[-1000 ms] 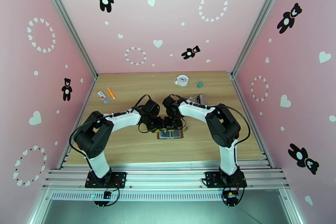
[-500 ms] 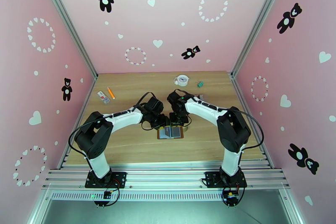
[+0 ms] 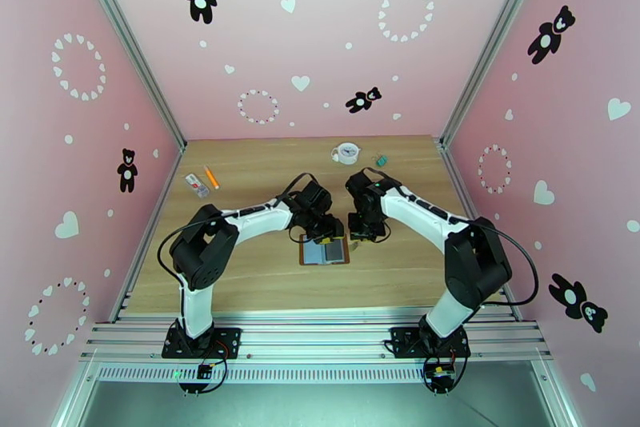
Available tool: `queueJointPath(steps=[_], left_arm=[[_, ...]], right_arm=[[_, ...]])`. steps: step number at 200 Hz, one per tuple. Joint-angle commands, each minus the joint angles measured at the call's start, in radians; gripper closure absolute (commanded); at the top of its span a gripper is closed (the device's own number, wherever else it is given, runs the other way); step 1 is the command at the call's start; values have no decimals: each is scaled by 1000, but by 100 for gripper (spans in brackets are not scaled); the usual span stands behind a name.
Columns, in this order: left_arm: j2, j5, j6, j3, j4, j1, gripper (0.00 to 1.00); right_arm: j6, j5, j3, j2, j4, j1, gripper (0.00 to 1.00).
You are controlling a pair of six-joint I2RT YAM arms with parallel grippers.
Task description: Put the credit cards into the card holder
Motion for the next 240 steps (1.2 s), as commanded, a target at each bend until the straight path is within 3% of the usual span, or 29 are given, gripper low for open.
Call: queueJointPath(steps=[1, 32, 63, 105, 168, 194, 240], left_arm=[[-20, -1, 11, 8, -11, -2, 59], [-96, -43, 8, -58, -15, 16, 59], [-170, -80, 15, -158, -38, 42, 59], [-261, -106, 8, -283, -47, 71, 59], [-284, -118, 9, -331, -44, 101, 59], [-271, -118, 5, -342, -31, 106, 59], [-228, -116, 9, -335, -19, 113, 60]], right_arm=[[-24, 18, 17, -25, -49, -19, 79], [-58, 50, 114, 7, -79, -64, 77], [-128, 245, 303, 114, -160, -74, 71], [-153, 362, 501, 279, -190, -128, 65], [-193, 419, 723, 456, -262, -209, 62], [-220, 394, 750, 497, -250, -237, 54], [-249, 401, 810, 563, -274, -255, 53]])
